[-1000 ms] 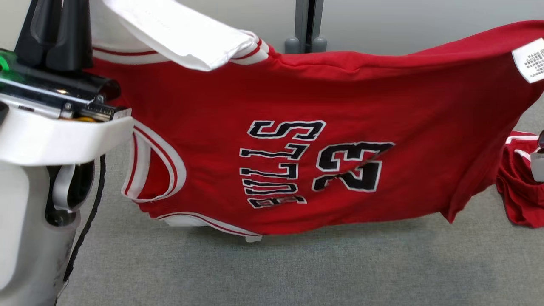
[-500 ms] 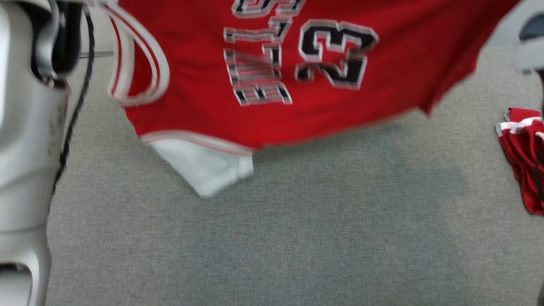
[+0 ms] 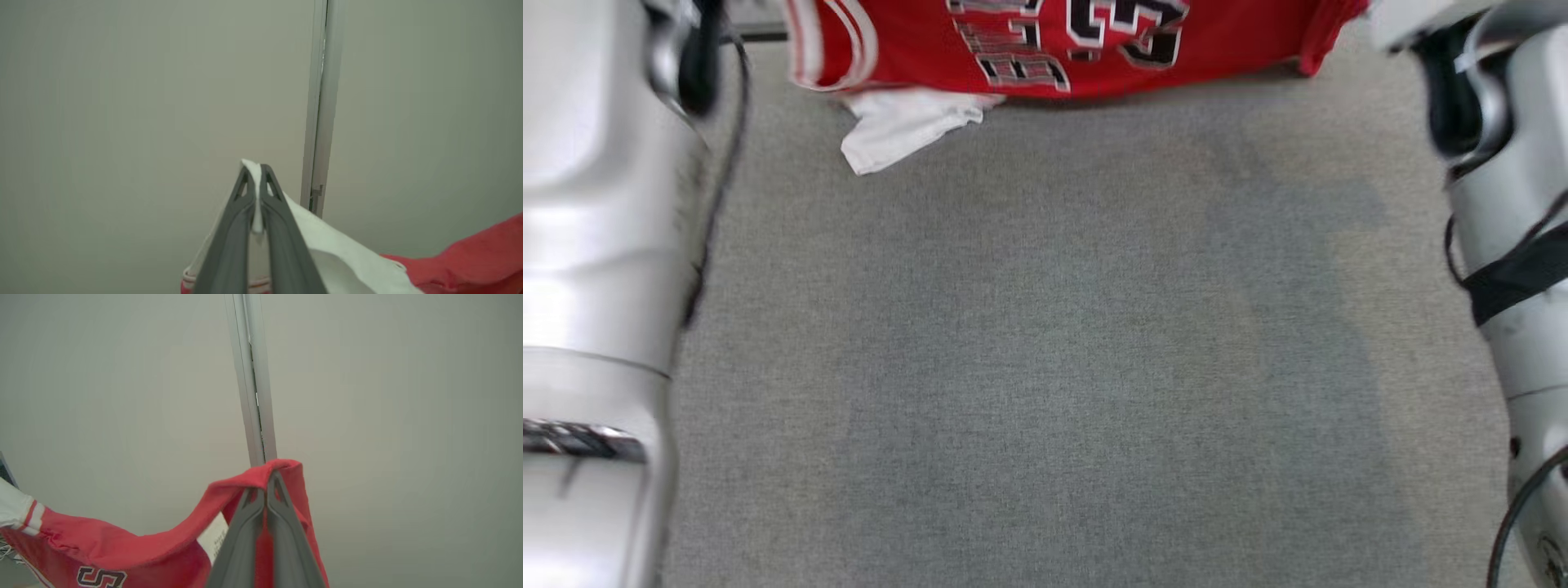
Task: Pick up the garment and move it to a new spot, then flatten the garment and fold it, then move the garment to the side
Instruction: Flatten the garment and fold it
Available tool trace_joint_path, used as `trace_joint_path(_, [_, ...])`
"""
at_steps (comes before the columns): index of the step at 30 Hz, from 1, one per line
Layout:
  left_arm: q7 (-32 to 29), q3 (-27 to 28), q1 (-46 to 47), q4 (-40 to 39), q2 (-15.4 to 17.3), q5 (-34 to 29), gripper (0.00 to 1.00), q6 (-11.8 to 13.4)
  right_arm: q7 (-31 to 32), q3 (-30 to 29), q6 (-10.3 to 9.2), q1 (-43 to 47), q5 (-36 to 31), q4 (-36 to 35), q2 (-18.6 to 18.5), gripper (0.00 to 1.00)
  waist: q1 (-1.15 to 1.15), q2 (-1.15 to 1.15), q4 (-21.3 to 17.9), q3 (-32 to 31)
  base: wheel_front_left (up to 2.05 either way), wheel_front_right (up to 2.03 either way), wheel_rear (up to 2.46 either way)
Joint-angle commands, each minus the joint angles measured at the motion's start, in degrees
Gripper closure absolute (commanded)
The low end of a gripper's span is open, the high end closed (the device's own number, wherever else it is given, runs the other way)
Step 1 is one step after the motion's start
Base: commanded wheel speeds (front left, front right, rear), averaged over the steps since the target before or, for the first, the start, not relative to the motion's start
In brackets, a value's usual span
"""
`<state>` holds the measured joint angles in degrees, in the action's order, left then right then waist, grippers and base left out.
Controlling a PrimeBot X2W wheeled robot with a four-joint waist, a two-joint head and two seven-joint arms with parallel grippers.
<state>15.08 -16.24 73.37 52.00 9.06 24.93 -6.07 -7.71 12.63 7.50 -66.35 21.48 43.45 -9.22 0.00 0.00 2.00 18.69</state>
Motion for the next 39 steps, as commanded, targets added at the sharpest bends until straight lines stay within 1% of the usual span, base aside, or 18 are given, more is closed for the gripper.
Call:
trace_joint_path(1, [0.0, -0.6, -1.9, 3.1, -0.8, 0.5, 1.00, -0.5, -0.7, 0.9, -0.02, -0.3, 0.1, 3.3, 0.4, 1.00, 0.00, 0.00, 0.7, 1.8, 0.00, 0.00, 0.00])
trace_joint_path(5, [-0.2, -1.5, -4.8, 11.9, -3.3, 2.8, 1.00, -1.1, -2.4, 2.5, -0.02, -0.6, 1.2, 12.9, 2.2, 1.00, 0.00, 0.00, 1.2, 4.0, 0.00, 0.00, 0.00])
trace_joint_path(8, [-0.1, -2.2, -6.6, 15.6, -4.4, 4.3, 1.00, -1.4, -3.8, 4.0, -0.03, -0.3, 2.0, 17.4, 3.1, 1.00, 0.00, 0.00, 1.4, 5.2, 0.00, 0.00, 0.00])
trace_joint_path(12, [0.1, -3.1, -9.4, 16.6, -5.1, 5.9, 1.00, -1.4, -5.9, 6.2, -0.03, 2.2, 3.7, 19.7, 3.7, 1.00, 0.00, 0.00, 1.2, 5.5, 0.00, 0.00, 0.00])
trace_joint_path(15, [0.1, -2.8, -12.6, 15.4, -4.8, 7.7, 1.00, -1.5, -7.0, 7.9, -0.03, 5.6, 5.7, 19.1, 3.4, 1.00, 0.00, 0.00, 1.1, 4.4, 0.00, 0.00, 0.00])
trace_joint_path(19, [0.1, -0.3, -19.4, 9.6, -3.0, 9.0, 1.00, -1.4, -7.6, 9.8, -0.02, 13.1, 8.8, 15.6, 2.5, 1.00, 0.00, 0.00, 1.2, 1.9, 0.00, 0.00, 0.00])
trace_joint_path(20, [0.1, -0.3, -19.4, 9.6, -3.0, 9.0, 1.00, -1.4, -7.6, 9.8, -0.02, 13.1, 8.8, 15.6, 2.5, 1.00, 0.00, 0.00, 1.2, 1.9, 0.00, 0.00, 0.00])
trace_joint_path(24, [0.0, 2.6, -28.2, 1.2, -1.5, 8.1, 1.00, -1.4, -7.5, 10.5, -0.03, 22.3, 10.0, 8.7, 0.3, 1.00, 0.00, 0.00, 1.4, -0.9, 0.00, 0.00, 0.00])
trace_joint_path(30, [0.1, 6.3, -43.2, -10.4, 0.1, 6.0, 1.00, -1.4, -7.5, 10.1, -0.03, 37.5, 10.3, -1.3, -1.4, 1.00, 0.00, 0.00, 1.5, -6.7, 0.00, 0.00, 0.00])
trace_joint_path(32, [0.1, 6.8, -48.6, -13.9, 0.5, 5.4, 1.00, -0.8, -7.5, 9.7, -0.03, 42.2, 10.4, -4.3, -2.1, 1.00, 0.00, 0.00, 1.6, -8.5, 0.00, 0.00, 0.00])
trace_joint_path(33, [-0.1, 7.3, -56.3, -20.6, 1.0, 4.9, 1.00, 0.9, -7.5, 8.7, -0.02, 49.4, 10.9, -8.2, -2.8, 1.00, 0.00, 0.00, 2.0, -11.4, 0.00, 0.00, 0.00])
trace_joint_path(35, [-1.1, 7.4, -61.2, -25.9, 1.6, 4.8, 1.00, 2.5, -7.0, 7.4, -0.03, 53.6, 10.8, -10.7, -3.5, 1.00, 0.00, 0.00, 2.3, -13.0, 0.00, 0.00, 0.00])
trace_joint_path(39, [-6.8, 7.1, -70.9, -38.8, 3.0, 4.9, 1.00, 6.1, -3.9, 4.3, -0.03, 61.8, 9.4, -17.0, -4.1, 1.00, 0.00, 0.00, 2.9, -15.5, 0.00, 0.00, 0.00])
